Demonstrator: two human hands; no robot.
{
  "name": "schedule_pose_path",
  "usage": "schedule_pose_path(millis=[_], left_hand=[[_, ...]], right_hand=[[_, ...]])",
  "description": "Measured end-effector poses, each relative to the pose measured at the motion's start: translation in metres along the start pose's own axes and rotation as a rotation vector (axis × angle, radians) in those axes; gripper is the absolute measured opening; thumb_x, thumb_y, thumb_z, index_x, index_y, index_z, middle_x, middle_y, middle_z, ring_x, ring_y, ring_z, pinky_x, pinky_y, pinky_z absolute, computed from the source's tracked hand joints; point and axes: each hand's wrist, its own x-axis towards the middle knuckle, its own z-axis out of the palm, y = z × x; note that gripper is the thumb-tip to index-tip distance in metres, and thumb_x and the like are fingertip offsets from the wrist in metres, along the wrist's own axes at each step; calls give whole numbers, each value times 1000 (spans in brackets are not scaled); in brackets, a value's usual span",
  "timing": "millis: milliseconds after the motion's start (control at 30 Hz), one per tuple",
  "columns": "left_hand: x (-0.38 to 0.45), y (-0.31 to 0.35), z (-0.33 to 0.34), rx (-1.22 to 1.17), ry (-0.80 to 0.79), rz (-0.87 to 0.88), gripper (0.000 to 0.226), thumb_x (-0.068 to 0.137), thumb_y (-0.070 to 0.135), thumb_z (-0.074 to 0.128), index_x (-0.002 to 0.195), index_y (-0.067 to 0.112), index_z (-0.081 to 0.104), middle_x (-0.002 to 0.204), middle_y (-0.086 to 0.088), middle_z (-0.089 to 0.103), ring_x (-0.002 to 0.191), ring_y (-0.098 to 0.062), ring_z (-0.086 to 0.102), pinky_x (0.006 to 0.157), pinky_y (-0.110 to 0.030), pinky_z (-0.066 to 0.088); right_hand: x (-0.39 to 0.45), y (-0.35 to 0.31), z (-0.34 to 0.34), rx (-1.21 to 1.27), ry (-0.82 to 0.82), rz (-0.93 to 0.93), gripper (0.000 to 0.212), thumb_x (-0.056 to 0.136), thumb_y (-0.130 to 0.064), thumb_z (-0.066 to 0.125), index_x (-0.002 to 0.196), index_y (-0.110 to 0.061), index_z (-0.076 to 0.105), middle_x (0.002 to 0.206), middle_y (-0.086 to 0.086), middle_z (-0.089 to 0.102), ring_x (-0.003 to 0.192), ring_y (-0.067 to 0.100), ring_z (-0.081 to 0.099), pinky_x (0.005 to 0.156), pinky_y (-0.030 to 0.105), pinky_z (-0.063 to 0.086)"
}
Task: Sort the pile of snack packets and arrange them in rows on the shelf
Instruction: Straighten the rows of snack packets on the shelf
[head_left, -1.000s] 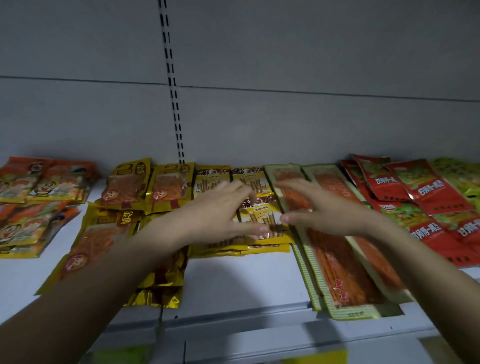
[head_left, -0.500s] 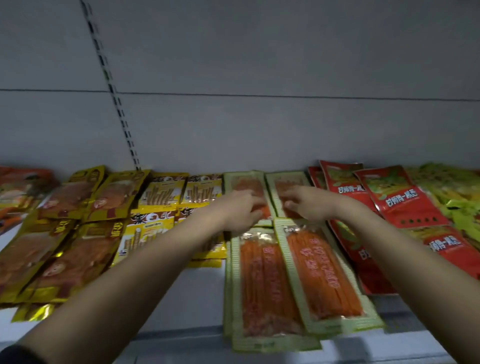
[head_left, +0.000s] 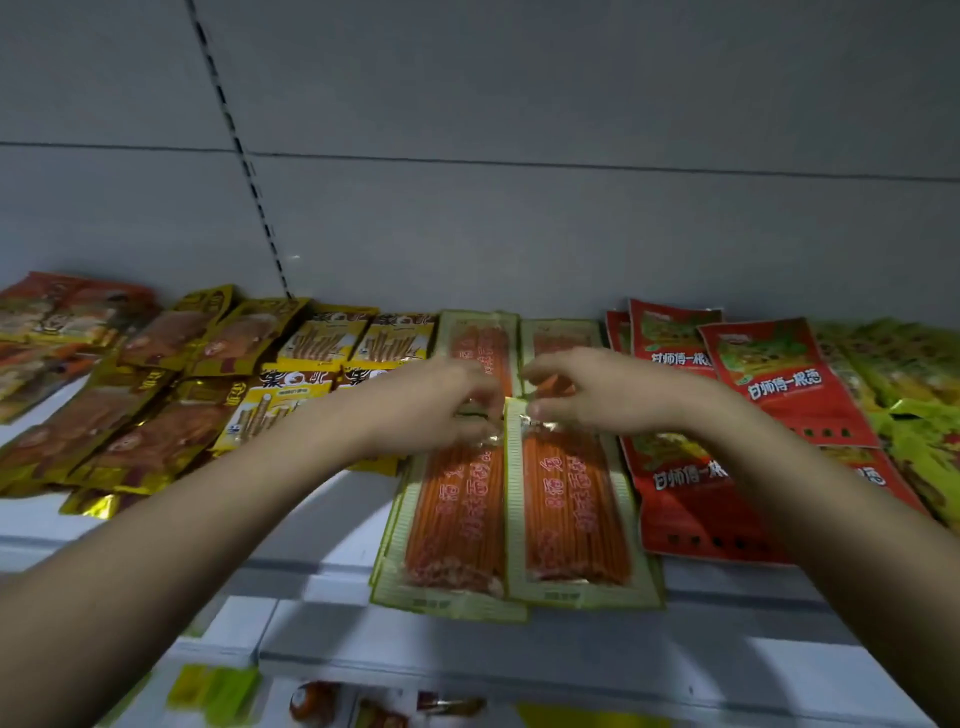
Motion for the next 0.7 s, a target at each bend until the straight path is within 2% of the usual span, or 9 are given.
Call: schedule_pose_path(millis=[67,133,233,300,400,533,600,700], left_hand=[[-19,11,-2,-5,-20,45,20,93,44,65,104,27,65,100,11,56,95,-11,55,89,-39,46],[-40,22,-1,5,-51,81,30,88,56,65,107,32,60,105,14,54,101,-8,52,91,-37,45],[-65,37,8,78,-90,95,57,74,74,65,116,40,48,117,19,43,109,-3,42,92,-27,42],[-73,42,19,114,-104,103,73,67,76,70,122,38,43,125,18,37,113,-4,37,91,-24,39],[-77,43,34,123,-106,107,96,63,75,75,139,29,37,140,11,35,127,-14,37,104,-33,40],[-82,41,54,220,-65,73,115,74,73,69,159,23,10,164,0,12,150,-20,15,120,-41,26],[-82,38,63,252,-54,56,116,79,76,61,160,23,-3,168,-3,-1,154,-22,0,125,-43,15],[-82,36,69,286,-72,47,113,85,79,50,160,21,-11,168,-6,-16,153,-25,-19,124,-44,-4]], right_hand=[[-21,-14,3,-29,-77,-27,58,91,-44,66,142,-25,48,143,-5,53,125,13,53,106,34,44],[-42,-24,10,-58,-151,-19,69,86,-50,70,146,-28,42,147,-9,45,128,10,47,108,33,41],[-67,-31,26,-164,-227,-56,91,79,-56,74,152,-28,27,156,-11,25,140,11,27,116,31,29],[-76,-33,39,-228,-242,-59,107,75,-56,77,156,-25,15,159,-10,13,144,13,17,119,29,23],[-80,-34,55,-266,-230,-41,122,73,-55,79,158,-21,0,162,-9,0,148,16,6,119,27,17],[-85,-33,68,-251,-173,2,129,73,-54,79,157,-24,-13,163,-10,-17,150,14,-10,121,30,5],[-87,-32,72,-214,-159,35,129,75,-54,78,155,-26,-19,160,-11,-27,149,12,-20,117,27,-5],[-85,-31,78,-152,-170,84,129,76,-54,77,154,-28,-23,158,-11,-33,147,10,-26,119,29,-5]])
